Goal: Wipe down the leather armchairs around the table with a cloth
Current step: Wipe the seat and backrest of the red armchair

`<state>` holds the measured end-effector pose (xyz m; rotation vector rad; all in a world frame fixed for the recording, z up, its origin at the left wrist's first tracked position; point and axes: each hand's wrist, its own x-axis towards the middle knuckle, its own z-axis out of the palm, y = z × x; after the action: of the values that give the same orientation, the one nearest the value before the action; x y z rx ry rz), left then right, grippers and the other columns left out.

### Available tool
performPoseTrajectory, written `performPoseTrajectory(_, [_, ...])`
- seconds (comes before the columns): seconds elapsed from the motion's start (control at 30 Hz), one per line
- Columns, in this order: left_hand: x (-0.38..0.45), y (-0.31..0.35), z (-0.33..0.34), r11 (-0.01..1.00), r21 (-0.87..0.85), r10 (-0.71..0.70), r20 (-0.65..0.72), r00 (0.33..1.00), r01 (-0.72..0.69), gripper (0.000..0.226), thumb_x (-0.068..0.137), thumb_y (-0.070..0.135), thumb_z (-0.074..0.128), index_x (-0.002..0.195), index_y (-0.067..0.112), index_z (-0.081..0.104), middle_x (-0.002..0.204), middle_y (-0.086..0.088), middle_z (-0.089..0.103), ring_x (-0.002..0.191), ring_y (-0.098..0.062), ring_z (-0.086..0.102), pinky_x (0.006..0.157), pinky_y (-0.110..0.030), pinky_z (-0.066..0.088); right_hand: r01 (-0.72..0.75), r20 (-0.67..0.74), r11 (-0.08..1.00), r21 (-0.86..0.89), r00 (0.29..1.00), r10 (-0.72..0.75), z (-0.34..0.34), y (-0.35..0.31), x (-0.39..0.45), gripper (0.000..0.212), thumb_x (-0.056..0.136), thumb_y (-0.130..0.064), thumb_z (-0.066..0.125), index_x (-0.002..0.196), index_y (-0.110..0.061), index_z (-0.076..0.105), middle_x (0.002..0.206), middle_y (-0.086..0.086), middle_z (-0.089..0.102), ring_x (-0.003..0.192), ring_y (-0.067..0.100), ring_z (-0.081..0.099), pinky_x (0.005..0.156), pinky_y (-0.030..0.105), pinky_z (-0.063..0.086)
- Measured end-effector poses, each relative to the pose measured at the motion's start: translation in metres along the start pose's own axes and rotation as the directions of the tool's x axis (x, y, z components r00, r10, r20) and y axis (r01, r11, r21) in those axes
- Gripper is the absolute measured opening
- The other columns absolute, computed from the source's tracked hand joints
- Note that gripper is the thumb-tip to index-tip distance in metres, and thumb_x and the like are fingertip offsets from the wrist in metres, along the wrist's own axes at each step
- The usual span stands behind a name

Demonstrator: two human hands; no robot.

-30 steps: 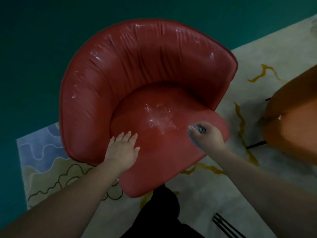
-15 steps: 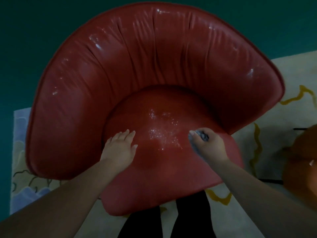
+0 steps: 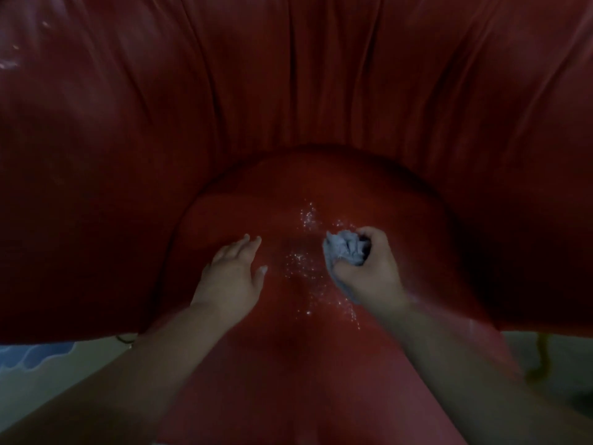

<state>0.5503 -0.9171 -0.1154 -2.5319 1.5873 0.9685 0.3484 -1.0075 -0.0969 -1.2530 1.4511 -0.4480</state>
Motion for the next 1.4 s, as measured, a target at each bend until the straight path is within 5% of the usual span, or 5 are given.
performPoseTrajectory(0.17, [0.035,-0.015,0.019,0.999,-0.032,0.02,-0.073,0.997,-0.022,0.057,0.097,0.04,0.043,0.15,0.032,0.022,0.159,0.008,0.016,0.145,-0.015,0.011,0.116,-0.044,0.023,0.336,0.095,0.924,-0.182,0.942,-0.323,0.04,0.028,0.043,0.059,0.079,-0.031,0.075,0.13,-0.042,0.047,0.118,-0.013,0.043,0.106,-0.001,0.048,0.091,0.02,0.047])
performPoseTrajectory(0.27, [0.051,-0.027,0.028,1.0,-0.019,0.021,-0.114,0.993,-0.023,0.057,0.096,0.041,0.044,0.15,0.033,0.024,0.159,0.008,0.014,0.146,-0.014,0.008,0.116,-0.043,0.022,0.491,0.206,0.681,-0.543,0.864,-0.459,0.058,0.054,0.069,0.05,0.082,-0.059,0.058,0.126,-0.035,0.057,0.125,-0.007,0.044,0.117,0.013,0.037,0.103,0.035,0.031])
performPoseTrajectory(0.8, [0.063,-0.044,0.054,0.997,-0.056,0.048,-0.118,0.992,-0.055,0.061,0.098,0.037,0.042,0.15,0.041,0.01,0.158,0.019,-0.012,0.144,-0.004,-0.014,0.118,-0.037,0.009,0.711,0.331,0.458,-0.534,0.675,-0.66,0.103,0.068,0.101,0.043,0.087,-0.024,0.066,0.129,-0.017,0.059,0.115,0.009,0.053,0.101,0.027,0.047,0.083,0.043,0.047])
performPoseTrajectory(1.17, [0.064,-0.046,0.058,0.99,-0.091,0.095,-0.169,0.981,-0.112,0.062,0.096,0.035,0.046,0.15,0.039,0.017,0.158,0.02,-0.008,0.141,0.002,-0.015,0.112,-0.022,0.003,0.37,-0.157,0.696,-0.616,0.807,-0.569,0.104,0.068,0.124,0.046,0.079,-0.006,0.07,0.125,-0.009,0.062,0.113,0.016,0.054,0.096,0.034,0.048,0.084,0.043,0.046])
performPoseTrajectory(1.4, [0.064,-0.047,0.059,0.984,-0.126,0.095,-0.211,0.973,-0.123,0.064,0.093,0.032,0.053,0.15,0.035,0.023,0.159,0.015,-0.003,0.144,-0.003,-0.005,0.113,-0.022,0.006,0.477,0.0,0.533,-0.699,0.745,-0.667,0.09,0.063,0.147,0.042,0.077,-0.003,0.07,0.118,-0.014,0.067,0.108,0.013,0.057,0.087,0.036,0.05,0.075,0.032,0.034])
